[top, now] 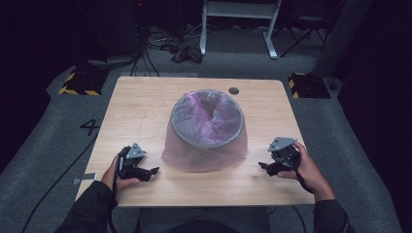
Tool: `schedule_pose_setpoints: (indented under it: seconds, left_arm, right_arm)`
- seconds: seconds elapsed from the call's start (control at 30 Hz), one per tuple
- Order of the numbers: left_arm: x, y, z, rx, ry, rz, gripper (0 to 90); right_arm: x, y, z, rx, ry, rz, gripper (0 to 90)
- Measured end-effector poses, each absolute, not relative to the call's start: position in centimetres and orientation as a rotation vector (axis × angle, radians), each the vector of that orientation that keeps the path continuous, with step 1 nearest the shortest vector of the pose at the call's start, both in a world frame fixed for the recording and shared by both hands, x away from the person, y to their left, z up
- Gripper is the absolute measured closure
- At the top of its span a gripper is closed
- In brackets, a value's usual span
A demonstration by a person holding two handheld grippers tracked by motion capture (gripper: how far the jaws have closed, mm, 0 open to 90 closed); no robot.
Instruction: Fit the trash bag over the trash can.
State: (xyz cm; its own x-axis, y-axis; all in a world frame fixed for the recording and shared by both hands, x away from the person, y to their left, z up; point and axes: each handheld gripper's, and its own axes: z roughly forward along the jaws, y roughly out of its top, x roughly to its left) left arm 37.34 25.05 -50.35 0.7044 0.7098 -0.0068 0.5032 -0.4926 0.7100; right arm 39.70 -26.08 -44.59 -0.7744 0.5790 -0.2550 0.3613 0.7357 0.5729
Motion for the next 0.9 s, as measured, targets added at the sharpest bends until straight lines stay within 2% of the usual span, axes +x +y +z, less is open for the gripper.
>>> schedule_pose_setpoints:
  seconds: [0.9]
  left_arm:
    - [37.3,25.0,-50.4,2.199,0.919,0.374,14.7]
  right_arm:
    - [38.4,-30.1,-48.5,0.951,2.457,0.916,16.4]
